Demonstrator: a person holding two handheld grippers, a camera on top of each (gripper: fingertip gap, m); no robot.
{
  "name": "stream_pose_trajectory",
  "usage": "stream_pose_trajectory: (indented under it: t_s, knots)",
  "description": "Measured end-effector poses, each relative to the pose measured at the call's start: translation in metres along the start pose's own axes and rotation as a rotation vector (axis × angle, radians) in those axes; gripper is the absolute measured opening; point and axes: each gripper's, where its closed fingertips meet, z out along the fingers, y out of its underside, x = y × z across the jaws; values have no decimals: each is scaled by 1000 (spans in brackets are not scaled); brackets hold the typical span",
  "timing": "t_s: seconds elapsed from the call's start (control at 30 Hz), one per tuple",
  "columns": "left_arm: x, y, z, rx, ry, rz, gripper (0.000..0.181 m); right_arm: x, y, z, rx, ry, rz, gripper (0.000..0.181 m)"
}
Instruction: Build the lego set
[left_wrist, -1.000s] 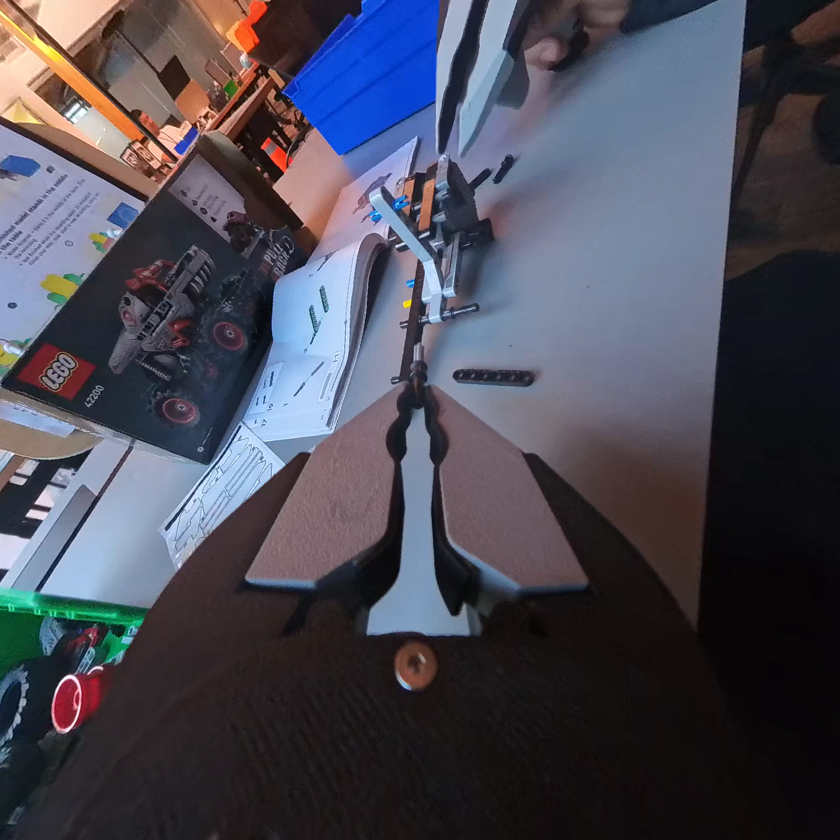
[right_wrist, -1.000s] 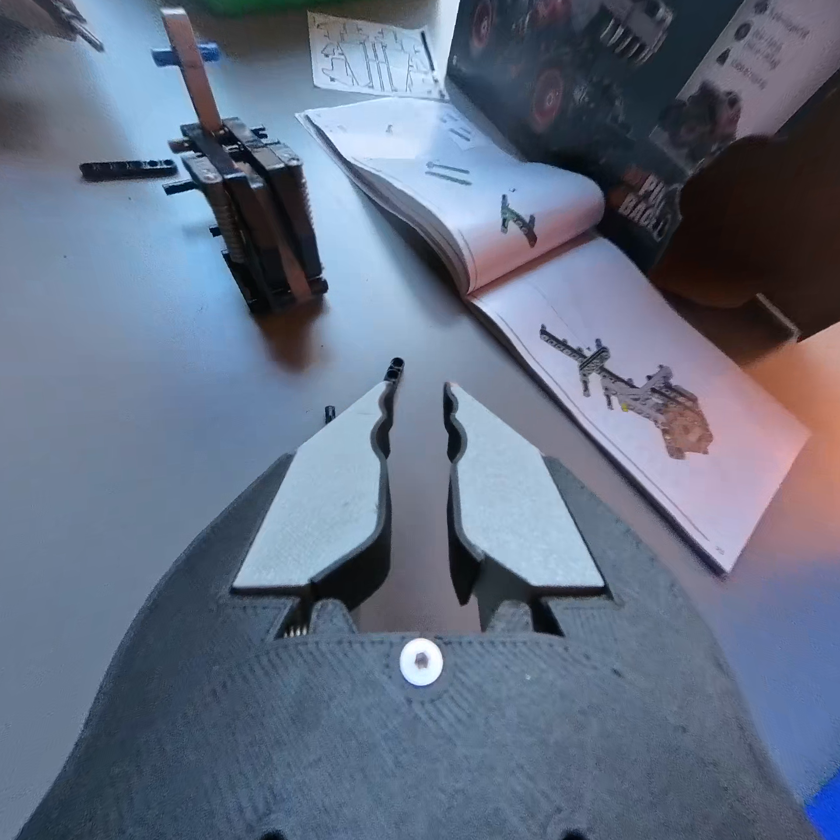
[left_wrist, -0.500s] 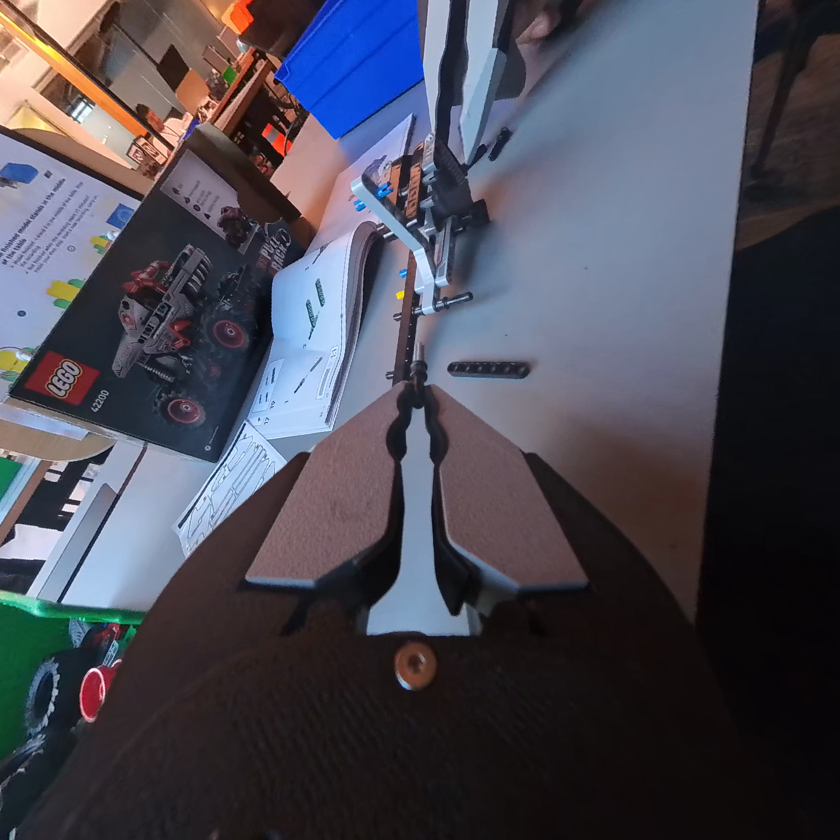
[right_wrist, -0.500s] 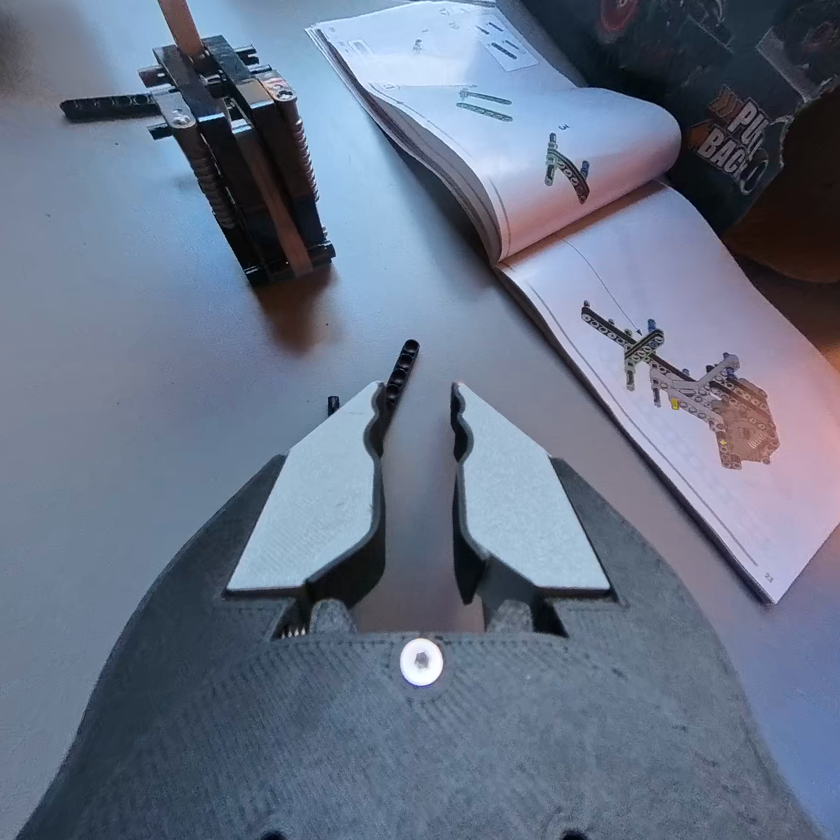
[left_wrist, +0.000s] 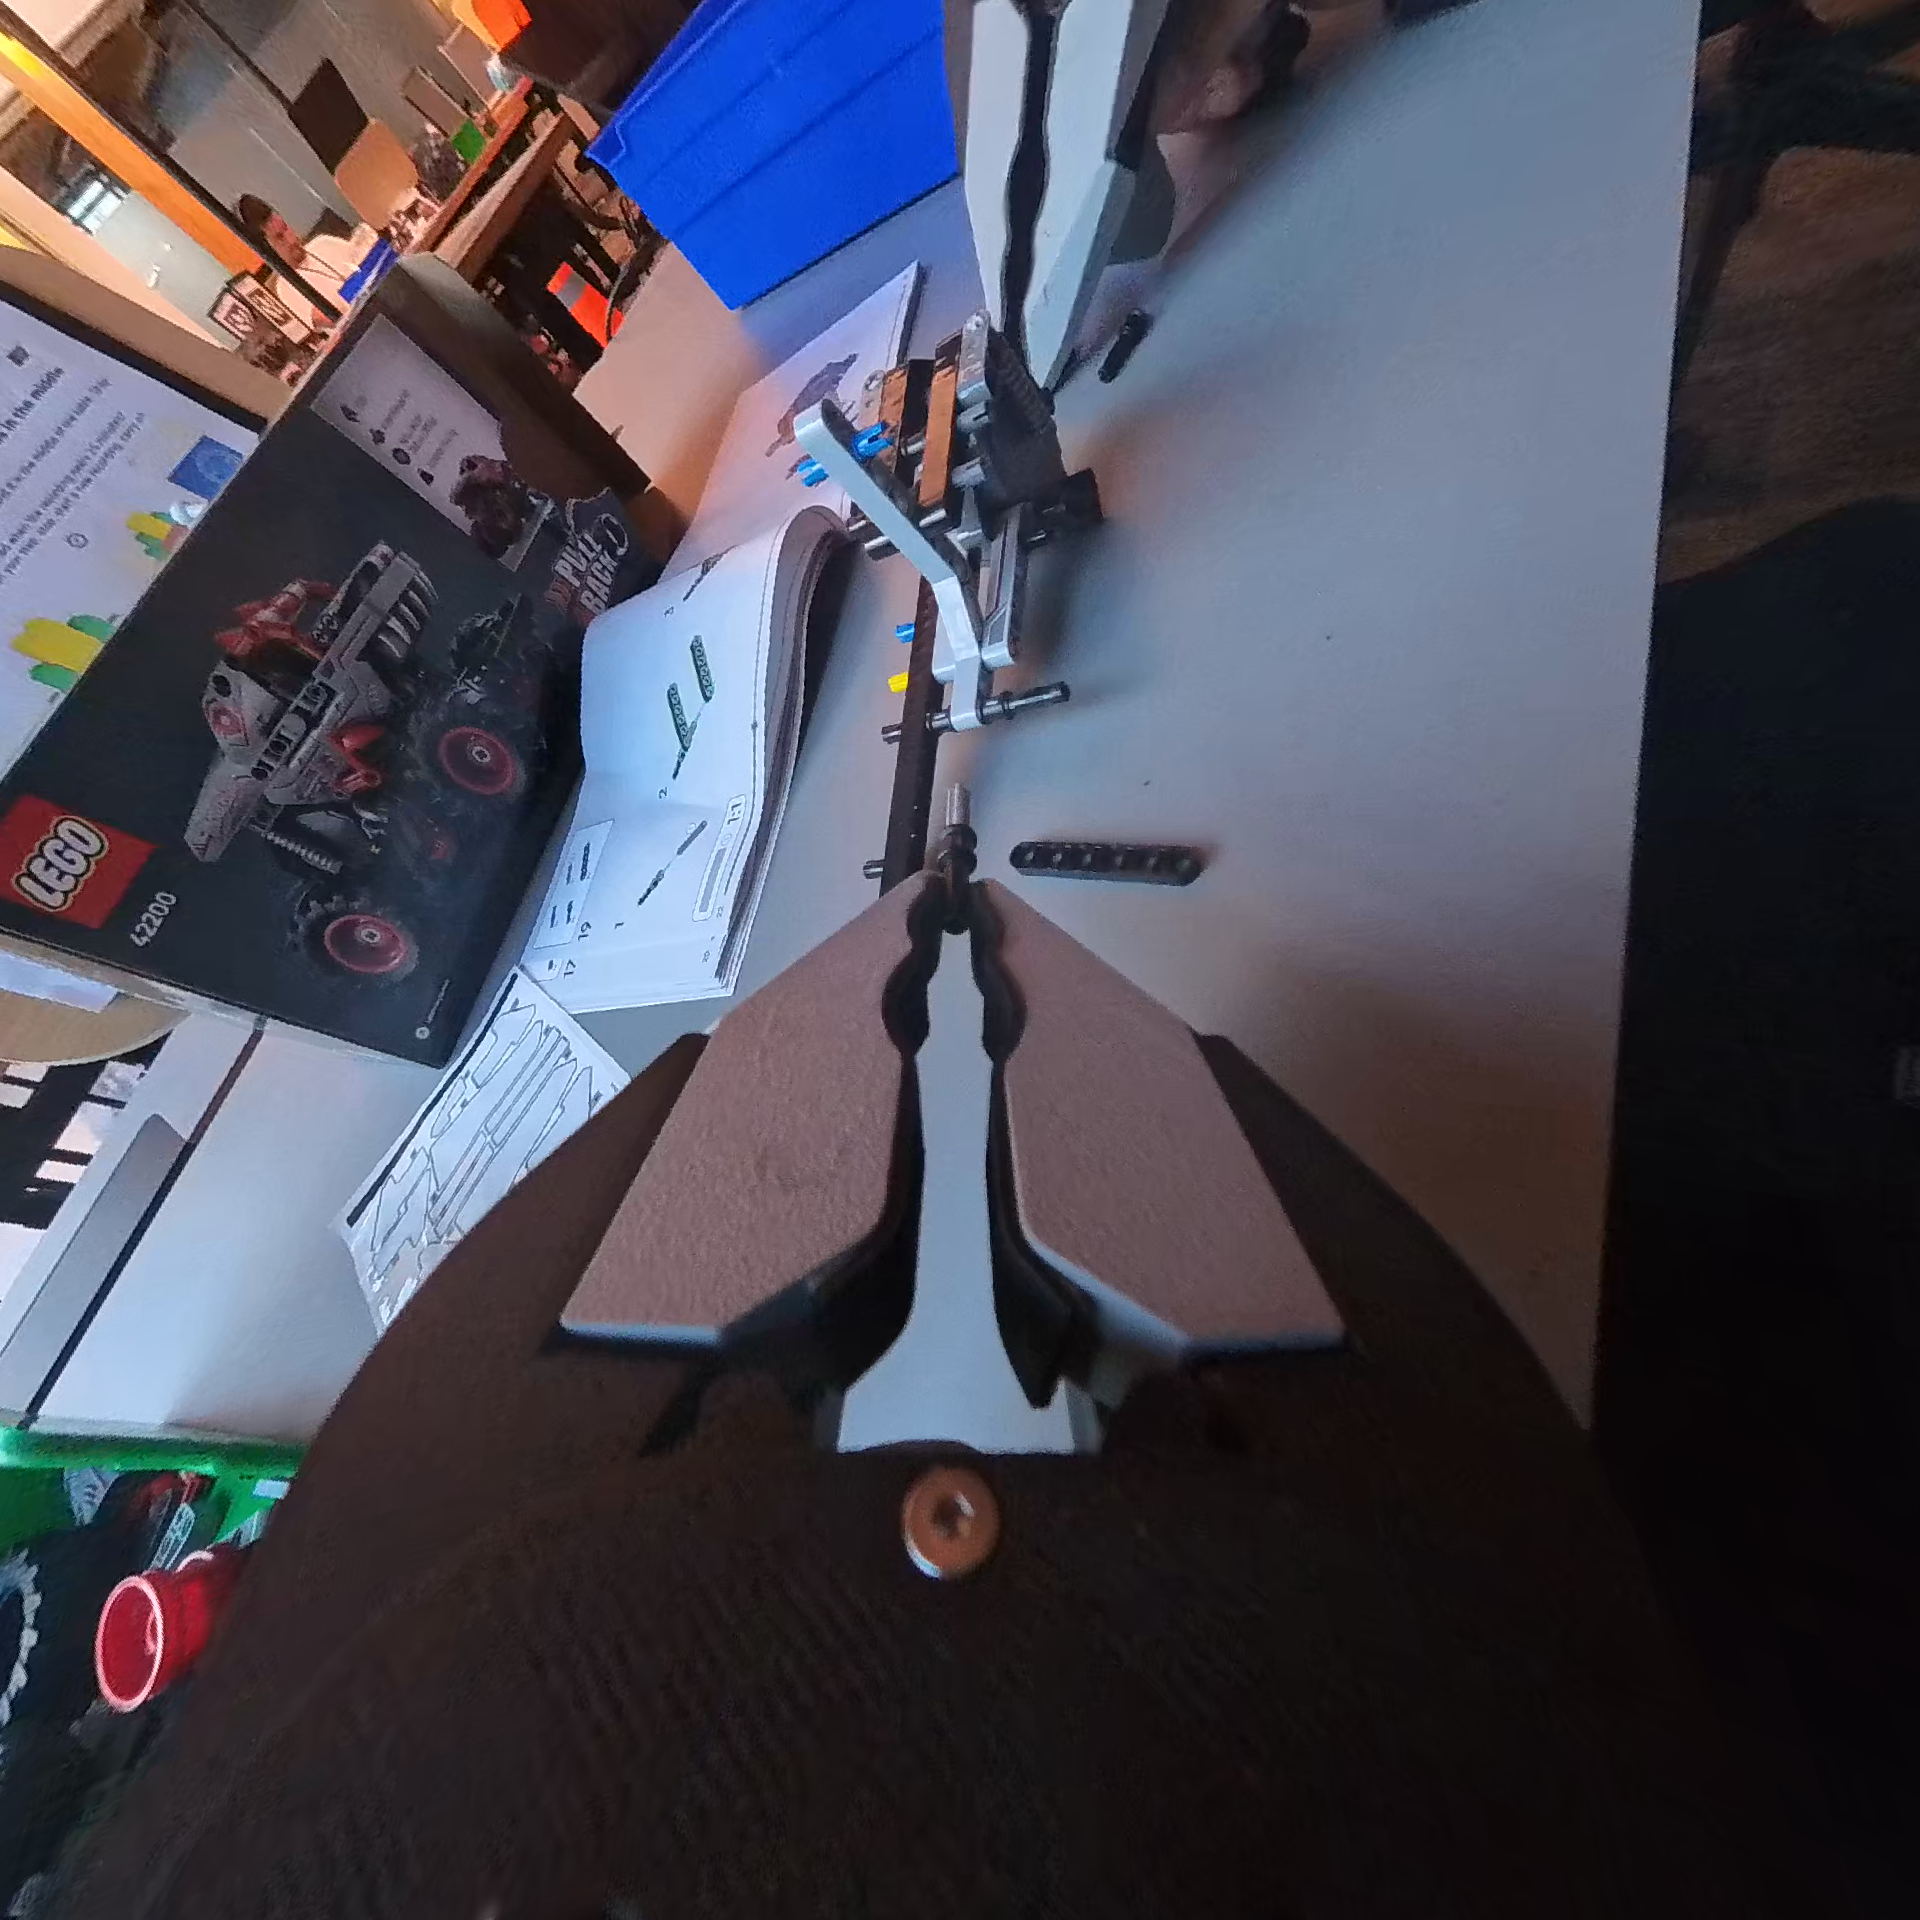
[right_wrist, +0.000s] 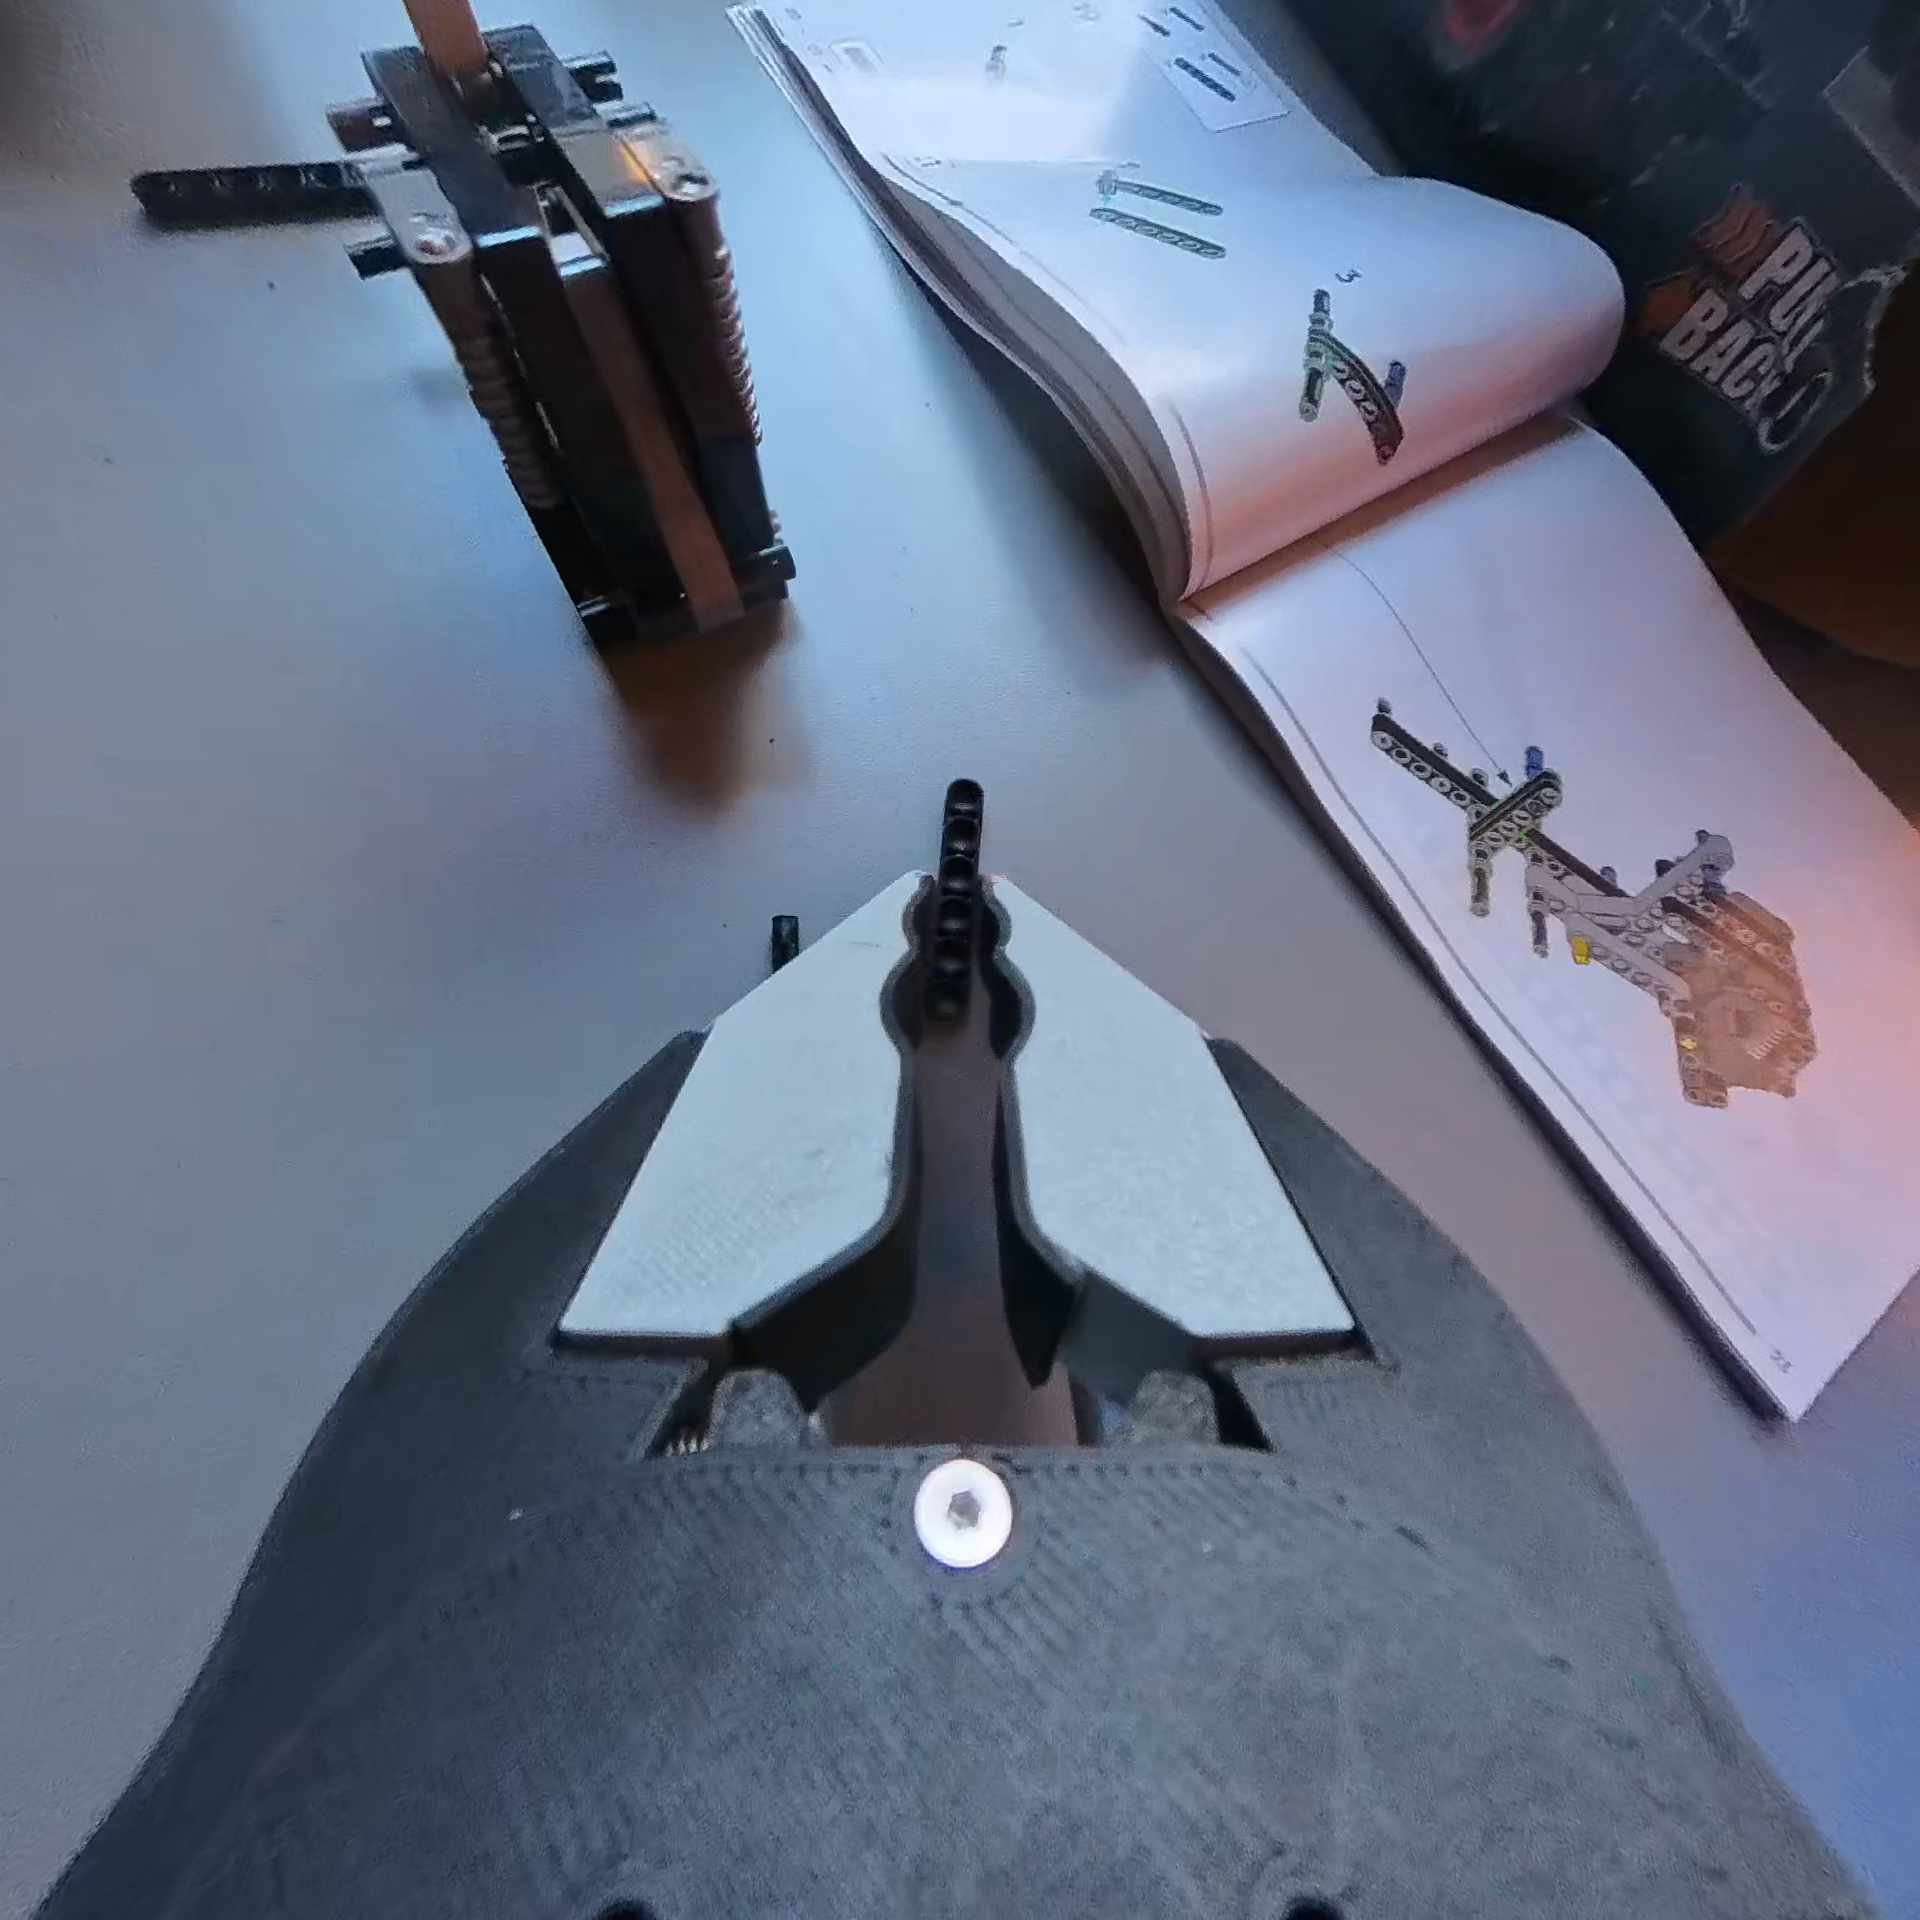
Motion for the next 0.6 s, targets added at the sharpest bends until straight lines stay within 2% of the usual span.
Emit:
stream_pose_trajectory:
  t_s: [0.13, 0.3, 0.6]
  knots:
    - [1, 0, 1, -3, -3, 8, 3, -1, -2, -2, 11, 45, -57, 4]
    - [2, 2, 2, -19, -18, 44, 3, -4, -17, -14, 130, 54, -29, 4]
    - [-1, 3, 1, -24, -44, 50, 3, 11, -27, -32, 219, 206, -20, 4]
